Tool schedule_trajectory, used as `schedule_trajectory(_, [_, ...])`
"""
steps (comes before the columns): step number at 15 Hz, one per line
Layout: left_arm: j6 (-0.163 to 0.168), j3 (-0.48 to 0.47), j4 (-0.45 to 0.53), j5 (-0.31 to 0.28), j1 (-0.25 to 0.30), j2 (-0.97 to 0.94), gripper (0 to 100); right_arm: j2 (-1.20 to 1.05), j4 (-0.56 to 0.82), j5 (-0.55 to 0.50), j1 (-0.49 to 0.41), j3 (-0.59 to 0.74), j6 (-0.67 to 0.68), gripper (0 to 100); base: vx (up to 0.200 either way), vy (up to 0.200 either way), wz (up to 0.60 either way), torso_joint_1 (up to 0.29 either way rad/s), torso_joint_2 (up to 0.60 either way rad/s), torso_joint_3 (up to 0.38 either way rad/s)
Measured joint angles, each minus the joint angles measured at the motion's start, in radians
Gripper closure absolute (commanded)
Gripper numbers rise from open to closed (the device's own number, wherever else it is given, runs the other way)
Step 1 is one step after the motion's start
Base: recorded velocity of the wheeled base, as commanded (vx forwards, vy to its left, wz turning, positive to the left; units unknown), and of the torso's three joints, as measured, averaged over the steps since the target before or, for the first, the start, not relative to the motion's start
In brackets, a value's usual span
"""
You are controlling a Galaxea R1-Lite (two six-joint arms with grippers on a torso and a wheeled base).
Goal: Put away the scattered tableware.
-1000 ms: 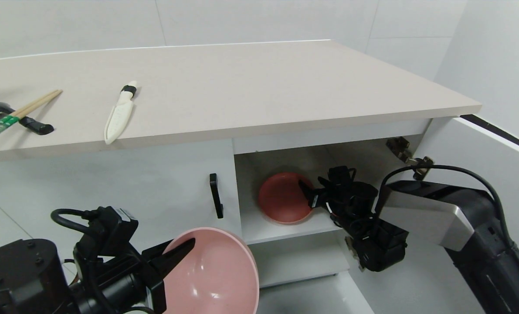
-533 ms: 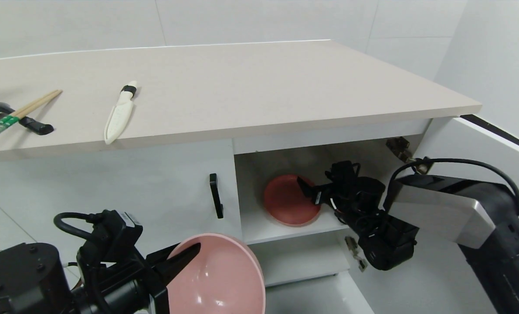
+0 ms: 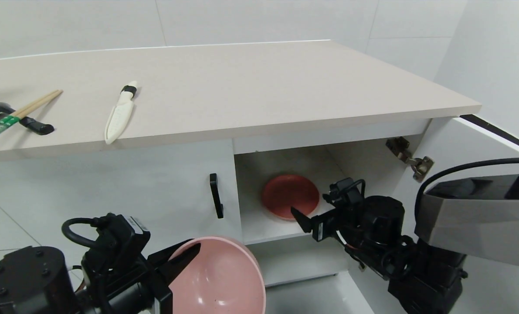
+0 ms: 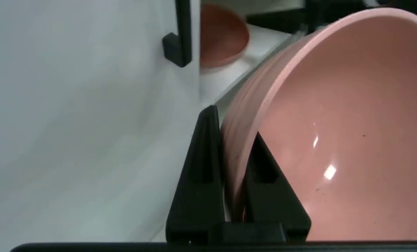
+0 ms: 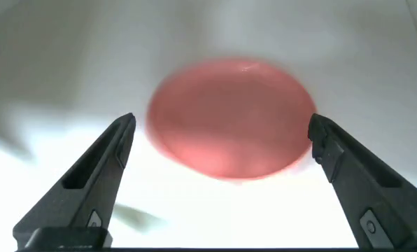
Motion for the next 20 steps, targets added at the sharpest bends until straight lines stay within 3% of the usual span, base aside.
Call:
schedule_trajectory(2, [0.039, -0.004, -0.011, 0.029, 0.0, 0.016, 100, -0.091, 0.0, -0.007, 0.042, 0.13, 0.0, 0, 0.0, 0.0, 0.0, 0.0, 0.0, 0.0])
schedule_trajectory(5, [0.058, -0.005, -0.032, 0.031, -0.025, 0.044, 100, -0.213, 0.0, -0.009, 0.08, 0.254, 0.0, 0, 0.0, 0.0, 0.0, 0.0, 0.0, 0.0])
schedule_trajectory(7, [0.062, -0.009, -0.06, 0.033, -0.047, 0.07, 100, -0.262, -0.001, -0.015, 0.088, 0.287, 0.0, 0, 0.0, 0.0, 0.0, 0.0, 0.0, 0.0])
schedule_trajectory(11, [0.118, -0.046, -0.18, 0.09, -0.098, 0.185, 100, -0.319, -0.001, -0.024, 0.111, 0.3, 0.0, 0, 0.0, 0.0, 0.0, 0.0, 0.0, 0.0])
schedule_trajectory(14, [0.12, -0.093, -0.201, 0.181, -0.185, 0.294, 100, -0.363, 0.0, -0.025, 0.128, 0.303, 0.0, 0, 0.0, 0.0, 0.0, 0.0, 0.0, 0.0])
schedule_trajectory(20, [0.125, -0.274, -0.203, 0.296, -0.253, 0.443, 100, -0.467, -0.001, -0.025, 0.131, 0.386, 0.001, 0, 0.0, 0.0, 0.0, 0.0, 0.0, 0.0])
